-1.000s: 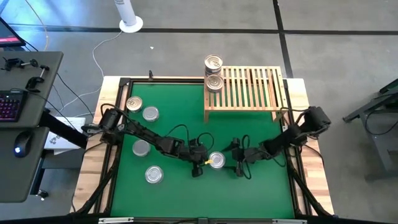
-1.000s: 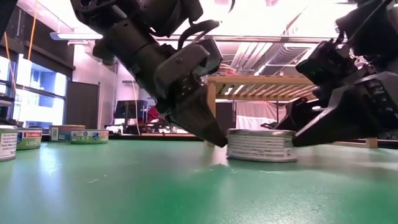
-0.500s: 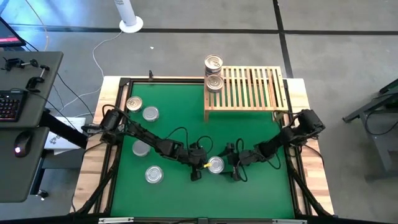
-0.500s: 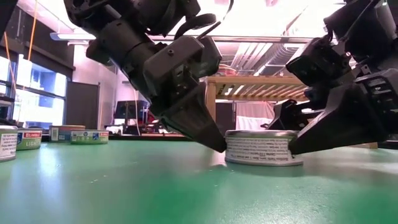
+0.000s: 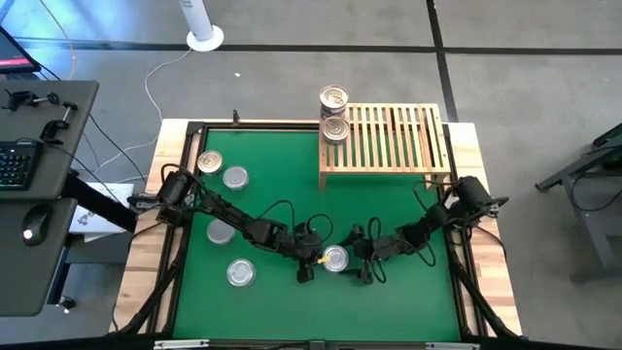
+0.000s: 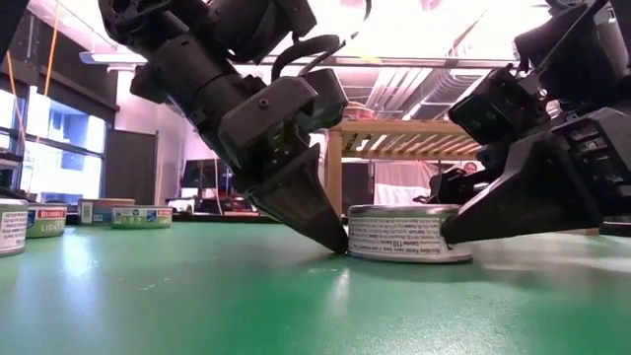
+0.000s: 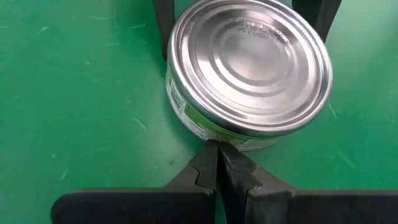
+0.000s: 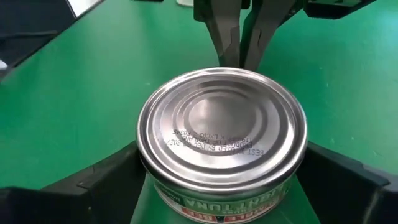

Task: Stack canned seafood by type on shelf
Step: Put the green tuna can on the shelf

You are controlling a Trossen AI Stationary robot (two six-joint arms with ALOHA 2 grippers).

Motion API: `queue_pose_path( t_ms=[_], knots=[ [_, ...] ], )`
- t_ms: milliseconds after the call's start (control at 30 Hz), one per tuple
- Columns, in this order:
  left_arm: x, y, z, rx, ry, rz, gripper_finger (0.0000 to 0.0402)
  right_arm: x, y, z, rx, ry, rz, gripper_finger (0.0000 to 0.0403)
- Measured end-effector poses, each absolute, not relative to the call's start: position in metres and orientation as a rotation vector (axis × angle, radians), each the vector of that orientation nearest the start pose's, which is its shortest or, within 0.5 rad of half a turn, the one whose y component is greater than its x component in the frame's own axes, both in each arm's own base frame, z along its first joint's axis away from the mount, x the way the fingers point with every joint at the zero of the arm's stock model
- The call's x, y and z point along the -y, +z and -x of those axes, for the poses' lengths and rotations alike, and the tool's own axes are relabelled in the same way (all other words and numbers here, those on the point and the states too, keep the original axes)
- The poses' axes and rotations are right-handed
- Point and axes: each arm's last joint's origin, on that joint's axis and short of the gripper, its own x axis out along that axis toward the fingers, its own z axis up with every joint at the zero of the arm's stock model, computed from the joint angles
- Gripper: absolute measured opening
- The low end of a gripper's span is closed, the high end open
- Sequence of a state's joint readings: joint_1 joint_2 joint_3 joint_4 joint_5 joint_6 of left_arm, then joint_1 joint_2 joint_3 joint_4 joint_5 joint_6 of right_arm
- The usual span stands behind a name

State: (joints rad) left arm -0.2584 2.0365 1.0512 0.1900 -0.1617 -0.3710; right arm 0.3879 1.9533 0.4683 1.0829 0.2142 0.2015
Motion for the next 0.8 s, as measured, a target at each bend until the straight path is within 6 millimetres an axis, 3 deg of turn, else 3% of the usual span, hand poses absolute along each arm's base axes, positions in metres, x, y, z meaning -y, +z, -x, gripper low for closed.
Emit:
queue_pose_path(
  t_ms=[367,500,800],
  knots=[
    [0.095,0.103,-0.380,-0.773,0.070,0.190,0.0000,-0.104,0.070,-0.259,-0.393,0.144,-0.127,0.0357],
    [0.089,0.107,-0.377,-0.806,0.187,0.144,0.0000,-0.102,0.071,-0.252,-0.394,0.110,-0.156,0.0350],
    [0.087,0.107,-0.366,-0.891,0.270,0.087,0.0000,-0.100,0.095,-0.233,-0.411,0.045,-0.118,0.0318]
  ],
)
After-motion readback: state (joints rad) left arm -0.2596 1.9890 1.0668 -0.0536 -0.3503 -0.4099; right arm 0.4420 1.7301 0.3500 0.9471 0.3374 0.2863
